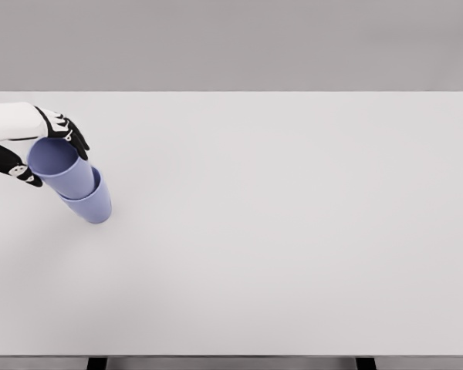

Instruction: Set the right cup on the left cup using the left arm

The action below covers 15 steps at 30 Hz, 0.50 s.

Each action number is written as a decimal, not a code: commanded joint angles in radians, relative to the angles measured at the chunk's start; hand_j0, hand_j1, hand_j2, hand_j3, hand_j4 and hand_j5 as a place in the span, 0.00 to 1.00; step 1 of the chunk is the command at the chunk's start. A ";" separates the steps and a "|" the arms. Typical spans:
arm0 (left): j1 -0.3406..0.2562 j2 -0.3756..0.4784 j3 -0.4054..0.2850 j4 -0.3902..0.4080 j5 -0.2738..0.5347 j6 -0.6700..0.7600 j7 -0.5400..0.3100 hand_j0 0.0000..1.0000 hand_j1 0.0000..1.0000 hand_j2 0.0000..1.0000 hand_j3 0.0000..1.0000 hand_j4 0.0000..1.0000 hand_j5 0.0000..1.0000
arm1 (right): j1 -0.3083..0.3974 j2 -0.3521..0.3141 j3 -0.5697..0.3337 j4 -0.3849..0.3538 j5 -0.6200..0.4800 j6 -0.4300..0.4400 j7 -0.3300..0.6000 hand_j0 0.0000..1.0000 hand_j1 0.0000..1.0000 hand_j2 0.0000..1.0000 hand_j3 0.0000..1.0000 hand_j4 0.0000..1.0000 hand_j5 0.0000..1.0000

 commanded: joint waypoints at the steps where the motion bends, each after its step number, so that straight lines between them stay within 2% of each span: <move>1: 0.000 -0.010 0.006 0.013 -0.002 0.003 0.000 0.65 0.65 0.65 0.65 0.65 0.65 | 0.000 0.000 0.000 -0.001 0.000 0.000 -0.001 1.00 1.00 1.00 1.00 1.00 1.00; 7: 0.000 -0.017 0.008 0.019 -0.002 0.003 0.000 0.67 0.67 0.67 0.67 0.67 0.67 | 0.000 0.000 0.000 0.001 0.000 0.000 0.001 1.00 1.00 1.00 1.00 1.00 1.00; 10: 0.000 -0.016 0.008 0.019 -0.008 0.003 0.000 0.97 0.97 0.97 0.97 0.97 0.97 | 0.000 0.000 0.000 0.001 0.000 0.000 0.001 1.00 1.00 1.00 1.00 1.00 1.00; 15: 0.002 -0.014 0.008 0.019 -0.008 0.003 0.000 0.99 0.99 0.99 0.99 0.99 0.99 | 0.000 0.000 0.000 0.001 0.000 0.000 0.001 1.00 1.00 1.00 1.00 1.00 1.00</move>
